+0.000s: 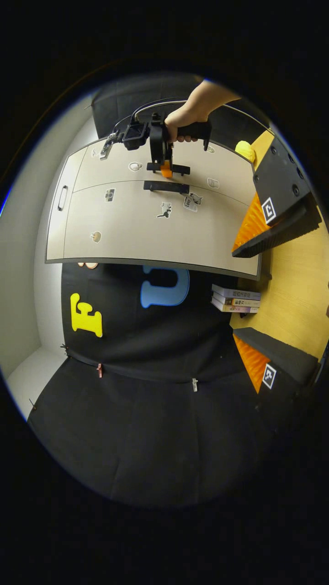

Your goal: Open the right door of the double-door shoe cabinet with the right hand, and open the left door with the left hand.

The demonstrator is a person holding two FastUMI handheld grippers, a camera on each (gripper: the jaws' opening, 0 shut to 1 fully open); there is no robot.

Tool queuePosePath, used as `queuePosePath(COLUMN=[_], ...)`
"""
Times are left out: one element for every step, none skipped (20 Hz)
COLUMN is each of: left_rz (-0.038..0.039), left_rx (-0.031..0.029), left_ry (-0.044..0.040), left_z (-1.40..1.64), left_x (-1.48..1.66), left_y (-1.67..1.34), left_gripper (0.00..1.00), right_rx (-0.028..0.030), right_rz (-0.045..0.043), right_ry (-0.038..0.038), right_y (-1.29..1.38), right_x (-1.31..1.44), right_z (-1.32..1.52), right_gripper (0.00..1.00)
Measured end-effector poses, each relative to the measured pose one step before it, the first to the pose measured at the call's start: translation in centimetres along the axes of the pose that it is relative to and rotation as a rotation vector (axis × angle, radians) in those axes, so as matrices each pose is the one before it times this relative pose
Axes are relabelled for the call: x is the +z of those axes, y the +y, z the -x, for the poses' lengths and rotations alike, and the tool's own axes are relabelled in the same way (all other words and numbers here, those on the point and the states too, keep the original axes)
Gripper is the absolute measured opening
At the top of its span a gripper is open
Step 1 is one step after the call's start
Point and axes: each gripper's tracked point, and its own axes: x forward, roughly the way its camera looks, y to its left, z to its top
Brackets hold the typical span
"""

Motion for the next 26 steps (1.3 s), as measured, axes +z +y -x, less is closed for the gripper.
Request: queuePosePath(left_rz=[-0.00088,-0.00069,0.00003,0.0018,0.00273,0.00344,0.00316,0.00196,-0.00125,-0.00522,-0.00686,-0.00815,-0.00871,-0.00818,-0.00821,-0.00955,-0.01101,-0.0143,-0.0157,-0.01226,-0.00546,0.0034,0.01092,0.01325,0.00759,0.00008], left_rx=[-0.00597,-0.00616,-0.00459,-0.00593,-0.00583,-0.00573,-0.00796,-0.00834,-0.00509,-0.00068,0.00081,0.00343,0.00739,0.00589,0.0055,0.00559,0.00635,0.00897,0.01498,0.01771,0.01483,0.01322,0.0084,0.00586,0.0063,0.00955], left_ry=[-0.00158,-0.00018,0.00136,0.00481,0.00534,0.00586,0.00844,0.00736,0.00435,0.00536,0.00216,0.00002,-0.00287,-0.00539,-0.00702,-0.00837,-0.00934,-0.00705,-0.00224,-0.00153,-0.00765,-0.00091,0.0082,0.00373,0.00229,0.00058], left_z=[0.19,0.324,0.292,0.337,0.282,0.291,0.212,0.178,-0.027,0.115,0.094,0.173,0.245,0.373,0.315,0.336,0.379,0.509,0.482,0.681,0.648,0.865,0.85,0.821,0.864,0.991], left_x=[0.037,-0.146,-0.147,-0.354,-0.254,-0.32,-0.294,-0.239,-0.013,-0.149,-0.015,-0.164,0.097,0.272,0.413,0.425,0.55,0.395,0.347,0.127,0.468,0.064,-0.138,-0.162,0.097,0.102], left_y=[0.154,0.102,0.167,0.093,0.071,0.073,-0.046,-0.24,-0.104,-0.08,-0.102,-0.21,-0.501,-0.828,-0.774,-0.997,-1.099,-1.128,-1.195,-1.15,-1.366,-1.378,-1.38,-1.48,-1.264,-1.062], left_gripper=[0.95,0.95,0.95,0.95,0.95,0.95,0.95,0.95,0.95,0.95,0.95,0.95,0.95,0.95,0.95,0.95,0.95,0.95,0.95,0.95,0.95,0.95,0.95,0.95,0.95,0.95], right_rx=[0.00562,0.00696,0.00728,0.00703,0.00461,0.00269,0.00384,0.006,0.00687,0.00821,0.01065,0.01433,0.01504,0.01723,0.01953,0.02457,0.02486,0.02807,0.0256,0.03115,0.02496,0.02914,0.02626,0.02414,0.02178,0.01765], right_rz=[-0.00234,-0.00751,-0.00326,0.0037,-0.00086,-0.00151,-0.00045,-0.00199,-0.00278,0.00258,0.00471,0.00446,-0.00119,-0.00145,-0.00192,0.00114,0.00178,0.00006,-0.0067,-0.00374,0.00194,0.00219,-0.0005,-0.00443,-0.00385,-0.00299], right_ry=[0.00595,0.00889,0.00742,0.01739,0.00454,0.00372,-0.00028,0.00065,0.00054,-0.00094,-0.00027,-0.00411,-0.00171,-0.00307,-0.00171,-0.00198,-0.00136,-0.00314,-0.00898,-0.00678,-0.00285,0.00029,0.00023,-0.00096,-0.00049,-0.00416], right_y=[0.026,0.03,0.057,-0.07,0.015,0.0,0.005,-0.02,-0.148,-0.138,-0.293,-0.196,-0.147,-0.163,-0.273,-0.217,-0.256,-0.26,-0.192,-0.101,-0.169,-0.219,-0.204,-0.266,-0.179,-0.217], right_x=[-0.215,0.07,-0.195,-0.137,0.026,-0.057,-0.062,-0.046,-0.109,-0.044,-0.088,-0.063,-0.054,-0.008,-0.013,-0.056,-0.055,-0.069,0.228,0.101,0.075,0.122,-0.007,0.074,0.064,0.089], right_z=[0.207,0.132,-0.159,0.148,0.306,0.397,0.385,0.536,0.673,0.801,0.999,0.846,0.703,0.718,0.822,0.819,0.854,0.83,0.406,0.31,0.261,0.38,0.365,0.468,0.546,0.495], right_gripper=[0.23,0.18,0.18,0.14,0.13,0.14,0.14,0.14,0.14,0.14,0.14,0.14,0.14,0.13,0.13,0.13,0.14,0.13,0.14,0.14,0.14,0.14,0.13,0.13,0.14,0.13])
